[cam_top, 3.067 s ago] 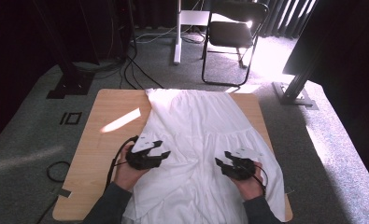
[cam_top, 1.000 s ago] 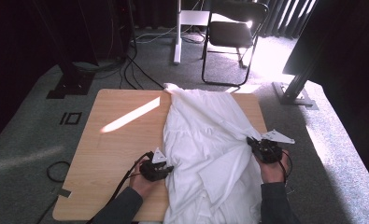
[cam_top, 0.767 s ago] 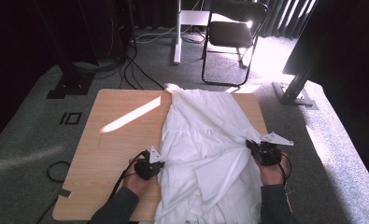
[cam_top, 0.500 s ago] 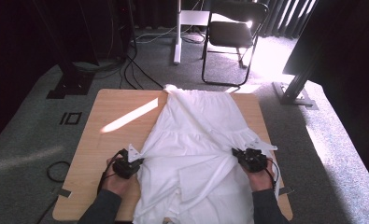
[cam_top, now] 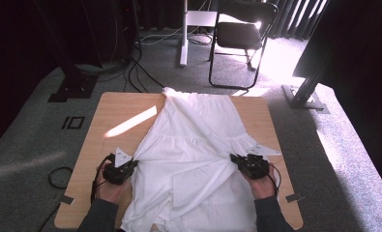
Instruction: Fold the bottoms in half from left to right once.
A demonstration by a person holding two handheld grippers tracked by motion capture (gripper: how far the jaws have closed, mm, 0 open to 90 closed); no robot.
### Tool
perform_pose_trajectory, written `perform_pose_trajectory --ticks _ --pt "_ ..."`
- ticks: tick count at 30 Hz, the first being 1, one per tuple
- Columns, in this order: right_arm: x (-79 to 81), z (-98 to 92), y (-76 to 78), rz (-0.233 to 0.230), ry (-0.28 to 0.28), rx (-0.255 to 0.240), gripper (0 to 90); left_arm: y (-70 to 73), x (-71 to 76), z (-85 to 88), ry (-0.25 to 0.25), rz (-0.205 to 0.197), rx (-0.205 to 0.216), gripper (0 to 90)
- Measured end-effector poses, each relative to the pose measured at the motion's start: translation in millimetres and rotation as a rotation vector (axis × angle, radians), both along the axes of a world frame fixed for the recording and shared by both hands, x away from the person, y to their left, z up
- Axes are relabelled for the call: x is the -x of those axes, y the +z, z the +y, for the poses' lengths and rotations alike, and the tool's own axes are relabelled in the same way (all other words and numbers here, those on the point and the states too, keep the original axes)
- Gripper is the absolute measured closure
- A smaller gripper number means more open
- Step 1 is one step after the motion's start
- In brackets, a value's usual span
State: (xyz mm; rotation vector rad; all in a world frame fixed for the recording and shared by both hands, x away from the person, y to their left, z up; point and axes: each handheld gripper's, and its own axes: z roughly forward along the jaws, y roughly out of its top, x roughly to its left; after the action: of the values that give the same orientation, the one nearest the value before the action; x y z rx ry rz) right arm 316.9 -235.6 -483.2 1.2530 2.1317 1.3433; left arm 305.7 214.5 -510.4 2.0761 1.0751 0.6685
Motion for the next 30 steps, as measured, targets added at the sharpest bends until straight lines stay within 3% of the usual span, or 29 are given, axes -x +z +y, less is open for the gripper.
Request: perform_pose_trajectory --ticks 1,2,4,6,8,13,15,19,20,21,22,23,24,25,26,28,30 --pt "2.2 -6.6 5.2 -0.008 0.006 -0.042 86.2 0.0 1.2 -2.4 -0.025 0.006 0.017 86.9" --pt "5.2 -12.2 11.3 -0.026 -0.001 -0.054 86.2 0.0 2.8 -4.8 -0.062 0.001 0.036 85.7" --pt "12.4 -23.5 23.4 -0.086 -0.057 -0.026 86.3 0.7 4.9 -8.6 -0.081 -0.006 0.049 73.1" --pt "14.8 -37.7 29.5 -0.114 -0.155 0.007 86.3 -0.1 3.5 -10.5 -0.072 -0.006 0.045 62.6" --pt "10.5 -50.1 25.7 -0.079 -0.208 0.018 86.3 -4.1 -2.0 -13.0 -0.047 0.014 0.046 52.8" --pt "5.7 -54.4 3.9 -0.035 -0.206 0.083 86.1 -19.5 -16.6 -23.9 -0.06 0.069 0.07 38.4" --pt "4.0 -57.6 -1.4 -0.024 -0.212 0.064 86.1 -25.5 -22.9 -26.0 -0.066 0.1 0.109 32.5" --pt "1.9 -61.4 -6.9 -0.004 -0.209 0.042 85.9 -37.0 -27.3 -36.5 -0.08 0.151 0.095 28.8" --pt "1.9 -61.3 -7.8 -0.001 -0.209 0.045 85.8 -41.0 -27.0 -41.0 -0.089 0.17 0.074 29.1" --pt "2.0 -61.4 -8.5 0.0 -0.208 0.049 85.8 -43.7 -24.4 -46.2 -0.097 0.145 0.045 31.3" --pt "2.1 -61.5 -8.9 -0.001 -0.208 0.049 85.9 -42.6 -23.0 -47.8 -0.132 0.147 0.063 36.0" --pt "2.2 -61.8 -9.1 -0.001 -0.208 0.048 85.8 -40.9 -22.8 -48.2 -0.173 0.172 0.086 58.5" --pt "2.3 -62.2 -8.8 -0.001 -0.208 0.048 85.9 -39.5 -22.0 -49.1 -0.162 0.155 0.055 79.5" --pt "2.5 -62.4 -8.2 -0.003 -0.211 0.048 85.9 -37.3 -20.4 -49.2 -0.147 0.131 0.02 86.1" --pt "3.2 -62.8 -6.9 -0.008 -0.214 0.05 86.0 -32.0 -18.2 -45.9 -0.13 0.101 -0.002 87.2" --pt "5.4 -64.0 -2.9 -0.018 -0.21 0.044 86.3 -13.7 -13.0 -32.4 -0.09 0.036 0.021 87.9" --pt "6.2 -62.0 0.0 -0.017 -0.169 0.026 86.4 6.3 -8.9 -17.2 -0.031 -0.028 0.02 88.2"
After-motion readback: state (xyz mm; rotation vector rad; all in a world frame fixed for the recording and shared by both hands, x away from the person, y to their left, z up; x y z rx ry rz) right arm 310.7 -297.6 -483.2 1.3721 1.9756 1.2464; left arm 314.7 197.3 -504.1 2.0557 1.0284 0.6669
